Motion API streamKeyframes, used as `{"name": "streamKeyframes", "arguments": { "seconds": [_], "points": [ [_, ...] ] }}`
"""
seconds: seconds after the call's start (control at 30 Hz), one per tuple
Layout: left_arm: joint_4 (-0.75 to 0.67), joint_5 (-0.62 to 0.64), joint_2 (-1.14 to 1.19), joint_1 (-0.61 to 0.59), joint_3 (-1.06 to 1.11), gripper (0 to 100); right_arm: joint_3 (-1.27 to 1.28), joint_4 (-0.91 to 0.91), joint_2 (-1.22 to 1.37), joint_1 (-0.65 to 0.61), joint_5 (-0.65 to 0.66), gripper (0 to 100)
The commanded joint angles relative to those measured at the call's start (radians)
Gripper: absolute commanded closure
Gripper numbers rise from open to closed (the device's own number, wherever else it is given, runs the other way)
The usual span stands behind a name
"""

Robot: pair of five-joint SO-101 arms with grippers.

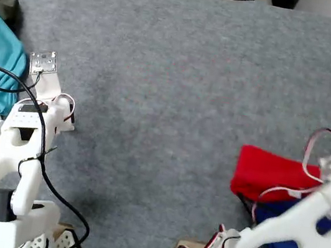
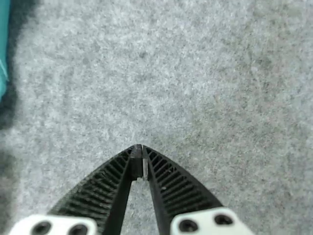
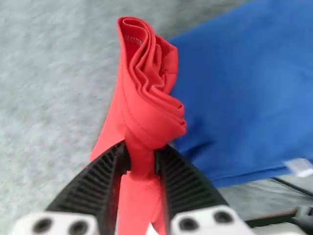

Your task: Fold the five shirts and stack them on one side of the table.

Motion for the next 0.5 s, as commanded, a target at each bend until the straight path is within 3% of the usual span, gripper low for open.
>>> {"name": "streamKeyframes", "arguments": {
  "seconds": [0.0,0.23,0.47],
  "points": [
    [-0.015,-0.018,-0.027,0.002,-0.003,98,-0.035,0.011,-0.036,0.157,0.084,99.5],
    [-0.015,-0.018,-0.027,0.002,-0.003,98,-0.035,0.009,-0.033,0.387,0.238,99.4],
    [-0.015,-0.060,-0.027,0.002,0.000,98,-0.035,0.003,-0.033,0.526,0.344,99.4]
  ]
}}
